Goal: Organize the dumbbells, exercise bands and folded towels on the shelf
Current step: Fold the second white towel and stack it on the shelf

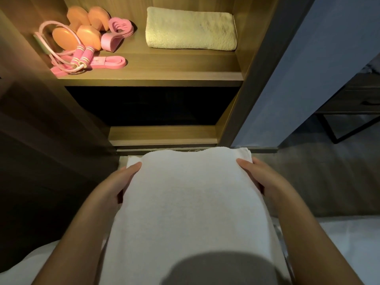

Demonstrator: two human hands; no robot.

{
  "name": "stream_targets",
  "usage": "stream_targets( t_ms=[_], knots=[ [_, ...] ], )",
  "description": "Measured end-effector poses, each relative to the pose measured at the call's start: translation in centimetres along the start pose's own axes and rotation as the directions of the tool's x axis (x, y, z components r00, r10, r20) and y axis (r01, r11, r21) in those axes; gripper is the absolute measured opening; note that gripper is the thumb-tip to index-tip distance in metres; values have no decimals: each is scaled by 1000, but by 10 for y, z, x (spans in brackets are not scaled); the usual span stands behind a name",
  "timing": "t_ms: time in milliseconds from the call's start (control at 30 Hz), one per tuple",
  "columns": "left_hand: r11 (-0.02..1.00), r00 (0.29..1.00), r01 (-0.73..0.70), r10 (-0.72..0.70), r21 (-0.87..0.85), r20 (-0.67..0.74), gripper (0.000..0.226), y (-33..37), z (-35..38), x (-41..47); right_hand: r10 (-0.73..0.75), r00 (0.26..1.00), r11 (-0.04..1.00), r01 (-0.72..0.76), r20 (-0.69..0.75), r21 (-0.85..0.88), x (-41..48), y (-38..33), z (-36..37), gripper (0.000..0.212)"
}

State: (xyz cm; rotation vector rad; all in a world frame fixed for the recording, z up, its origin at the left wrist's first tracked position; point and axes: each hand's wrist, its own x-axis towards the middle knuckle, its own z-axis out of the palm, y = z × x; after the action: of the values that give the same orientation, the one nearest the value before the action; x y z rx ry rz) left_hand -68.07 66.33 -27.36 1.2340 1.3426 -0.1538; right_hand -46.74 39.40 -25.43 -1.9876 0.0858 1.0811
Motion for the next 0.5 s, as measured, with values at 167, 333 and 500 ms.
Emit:
stream_targets(
  t_ms=[167,333,500],
  knots=[
    [982,989,-133,139,-131,39,39,6,-13,-23,-43,997,945,18,69,327,-8,-2,-6,35],
    [900,905,-426,424,-95,-37,16,26,-26,-70,-278,960,896,273,-37,351,-34,-14,-20,17],
    [705,711,-703,695,-97,-107,14,79,-47,-130,-546,832,759,542,-100,360,-84,-68,-48,37]
  ],
)
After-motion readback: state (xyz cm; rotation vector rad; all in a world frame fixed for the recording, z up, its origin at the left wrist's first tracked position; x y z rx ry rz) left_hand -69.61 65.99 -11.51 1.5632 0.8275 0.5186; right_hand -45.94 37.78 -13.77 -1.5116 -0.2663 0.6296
